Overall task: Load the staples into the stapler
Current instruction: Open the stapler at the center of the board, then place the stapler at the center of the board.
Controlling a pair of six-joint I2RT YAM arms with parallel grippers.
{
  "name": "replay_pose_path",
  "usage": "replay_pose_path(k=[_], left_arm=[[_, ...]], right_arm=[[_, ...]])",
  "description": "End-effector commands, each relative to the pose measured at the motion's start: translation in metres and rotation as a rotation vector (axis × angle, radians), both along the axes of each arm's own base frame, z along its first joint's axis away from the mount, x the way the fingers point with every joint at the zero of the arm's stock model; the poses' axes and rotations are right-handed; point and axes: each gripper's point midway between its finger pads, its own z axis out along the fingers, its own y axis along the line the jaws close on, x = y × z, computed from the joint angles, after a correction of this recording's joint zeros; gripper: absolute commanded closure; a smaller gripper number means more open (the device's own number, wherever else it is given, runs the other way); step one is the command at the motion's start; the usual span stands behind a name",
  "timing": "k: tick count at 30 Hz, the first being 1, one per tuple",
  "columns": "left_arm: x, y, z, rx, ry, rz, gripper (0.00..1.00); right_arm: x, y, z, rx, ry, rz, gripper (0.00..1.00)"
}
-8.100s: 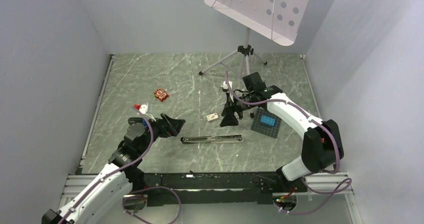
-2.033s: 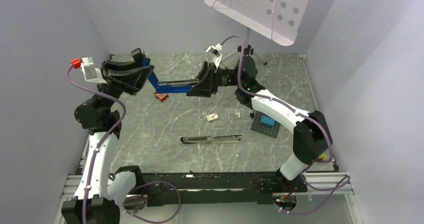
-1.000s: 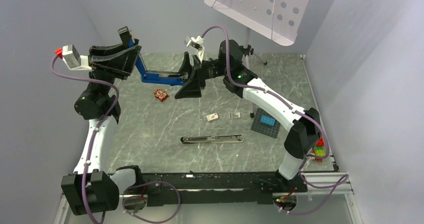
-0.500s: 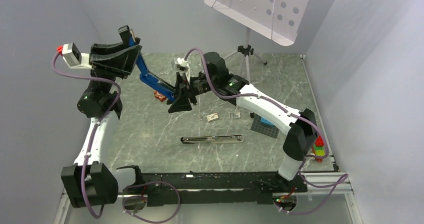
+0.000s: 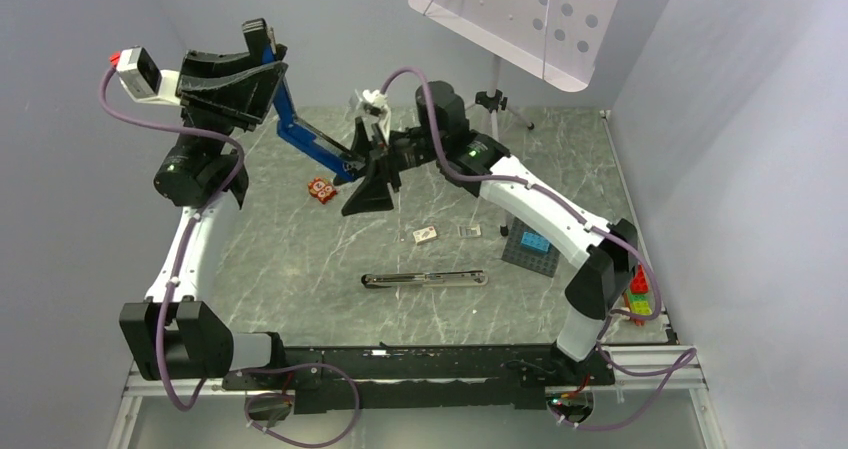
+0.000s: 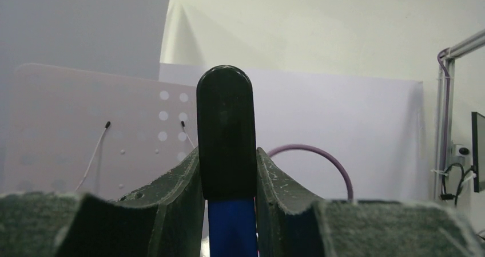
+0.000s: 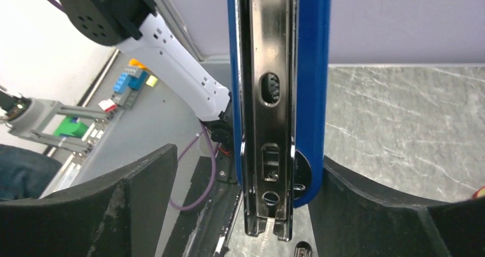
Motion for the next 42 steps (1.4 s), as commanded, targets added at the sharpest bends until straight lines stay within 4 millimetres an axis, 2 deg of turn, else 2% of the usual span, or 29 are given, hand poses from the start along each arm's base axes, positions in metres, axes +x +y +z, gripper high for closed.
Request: replay_pose_path(k=[1, 7, 11, 13, 18, 23, 26, 34, 35, 38, 42], left_arm=[[-0.044, -0.009, 0.003, 0.061, -0.193, -0.039, 1.00], [-0.041, -0.023, -0.019, 0.087, -0.136, -0.087, 1.00], [-0.043, -0.023, -0.020, 0.071, -0.139, -0.078, 1.00], [-0.044, -0.023, -0.016, 0.072, -0.153, -0.077, 1.00], [-0.039, -0.028, -0.016, 0.071, -0.143, -0.110, 1.00], [-0.038, -0.035, -0.018, 0.055, -0.144, -0.120, 1.00], [-0.038, -0.035, -0.018, 0.043, -0.145, -0.119, 1.00], [-0.038, -0.037, -0.025, 0.022, -0.133, -0.107, 1.00], [-0.037, -0.037, -0.026, 0.020, -0.132, -0.103, 1.00], [-0.037, -0.037, -0.028, 0.012, -0.130, -0.093, 1.00], [-0.040, -0.033, -0.030, 0.001, -0.142, -0.055, 1.00]], right_arm=[[0.000, -0.020, 0.062, 0.129, -0.046, 0.054, 0.17], [0.000, -0.015, 0.073, 0.150, -0.014, 0.067, 0.14], [-0.003, -0.009, 0.053, 0.095, 0.003, 0.067, 0.21], [-0.002, -0.008, 0.044, 0.072, 0.010, 0.059, 0.21], [0.005, 0.000, 0.043, 0.067, -0.001, 0.034, 0.18], [0.006, 0.020, 0.039, 0.062, 0.054, 0.019, 0.13], [0.007, 0.026, 0.039, 0.068, 0.080, 0.017, 0.06], [0.013, 0.033, 0.054, 0.125, 0.102, -0.003, 0.08], [0.013, 0.034, 0.056, 0.131, 0.104, -0.007, 0.09], [0.015, 0.035, 0.057, 0.137, 0.109, -0.016, 0.21], [0.017, 0.030, 0.047, 0.104, 0.073, -0.033, 0.56]])
